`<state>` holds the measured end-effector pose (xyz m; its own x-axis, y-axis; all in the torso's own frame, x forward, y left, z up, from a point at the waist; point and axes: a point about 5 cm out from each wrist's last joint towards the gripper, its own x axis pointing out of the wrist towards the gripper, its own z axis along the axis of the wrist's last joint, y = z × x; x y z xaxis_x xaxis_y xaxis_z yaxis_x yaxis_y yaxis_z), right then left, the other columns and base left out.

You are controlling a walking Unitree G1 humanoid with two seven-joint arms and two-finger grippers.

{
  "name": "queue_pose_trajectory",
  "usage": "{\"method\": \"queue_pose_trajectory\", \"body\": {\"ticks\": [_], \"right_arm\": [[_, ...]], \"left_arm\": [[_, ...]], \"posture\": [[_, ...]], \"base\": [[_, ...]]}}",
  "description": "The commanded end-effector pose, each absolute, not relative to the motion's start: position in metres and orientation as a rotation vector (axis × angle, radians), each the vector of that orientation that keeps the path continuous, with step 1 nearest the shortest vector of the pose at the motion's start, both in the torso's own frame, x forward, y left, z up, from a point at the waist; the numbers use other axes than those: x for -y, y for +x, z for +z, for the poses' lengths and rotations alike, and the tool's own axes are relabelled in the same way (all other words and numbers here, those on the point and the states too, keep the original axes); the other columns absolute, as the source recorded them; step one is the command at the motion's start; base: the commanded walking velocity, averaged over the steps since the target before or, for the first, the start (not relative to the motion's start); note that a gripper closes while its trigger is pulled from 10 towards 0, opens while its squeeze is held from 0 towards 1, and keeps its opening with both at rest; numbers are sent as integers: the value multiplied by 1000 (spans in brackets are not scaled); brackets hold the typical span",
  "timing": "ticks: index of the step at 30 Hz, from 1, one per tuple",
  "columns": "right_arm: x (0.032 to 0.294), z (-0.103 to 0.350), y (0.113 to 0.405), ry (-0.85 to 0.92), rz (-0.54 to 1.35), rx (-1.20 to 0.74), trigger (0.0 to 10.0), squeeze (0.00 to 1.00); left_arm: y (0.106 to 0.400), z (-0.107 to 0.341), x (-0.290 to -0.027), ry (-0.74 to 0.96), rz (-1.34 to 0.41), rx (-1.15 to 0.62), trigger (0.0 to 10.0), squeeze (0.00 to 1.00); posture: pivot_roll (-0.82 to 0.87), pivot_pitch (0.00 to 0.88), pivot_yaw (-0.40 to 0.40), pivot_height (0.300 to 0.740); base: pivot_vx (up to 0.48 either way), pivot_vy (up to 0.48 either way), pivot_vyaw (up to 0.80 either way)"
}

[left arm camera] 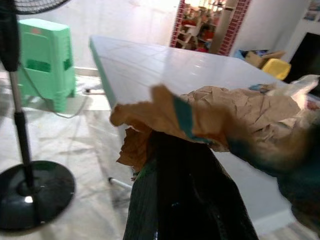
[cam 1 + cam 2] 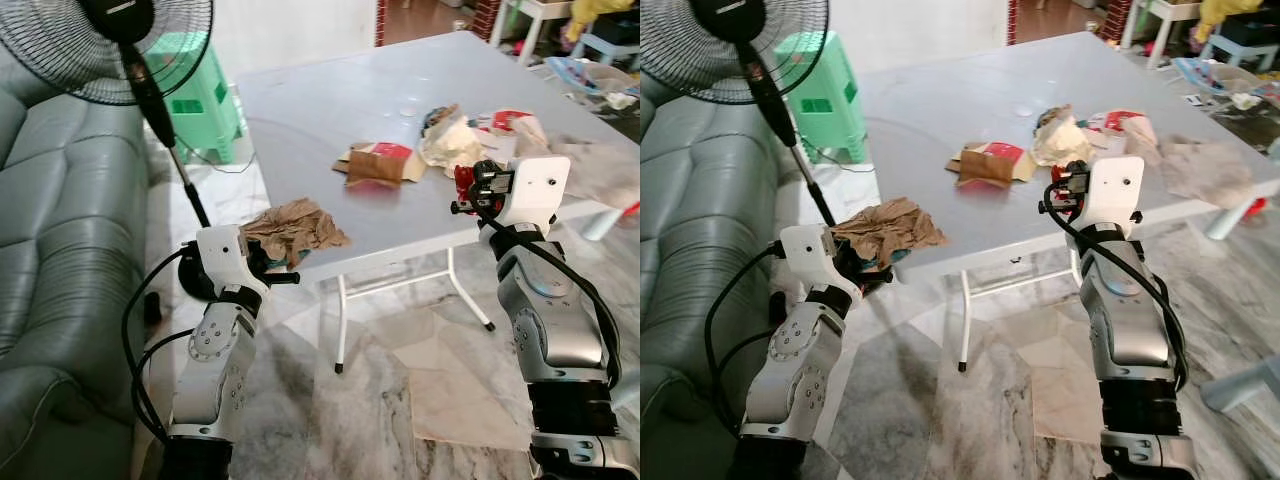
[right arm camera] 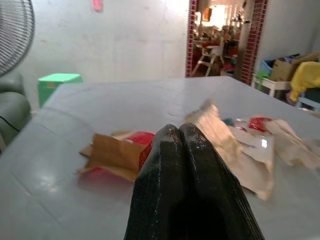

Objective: Picking trash to rubbish bin

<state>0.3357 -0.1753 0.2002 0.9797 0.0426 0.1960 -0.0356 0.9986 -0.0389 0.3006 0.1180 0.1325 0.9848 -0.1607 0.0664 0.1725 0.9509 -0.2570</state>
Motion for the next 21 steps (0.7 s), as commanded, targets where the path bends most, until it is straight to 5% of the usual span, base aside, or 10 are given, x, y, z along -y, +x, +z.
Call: {"method": "queue_pose_trajectory", "body": {"ticks": [1, 21], "right_arm": [[180, 207, 335, -45, 24, 220, 10000, 0], [179, 208, 336, -48, 30, 219, 10000, 0]], "left_arm": [[301, 133, -116, -267, -180, 49, 0, 0], [301, 132, -114, -268, -189, 41, 0, 0]], "posture": [[-57, 55, 64, 740], [-58, 52, 60, 740]], "base": [[262, 0, -413], [262, 0, -781]]}}
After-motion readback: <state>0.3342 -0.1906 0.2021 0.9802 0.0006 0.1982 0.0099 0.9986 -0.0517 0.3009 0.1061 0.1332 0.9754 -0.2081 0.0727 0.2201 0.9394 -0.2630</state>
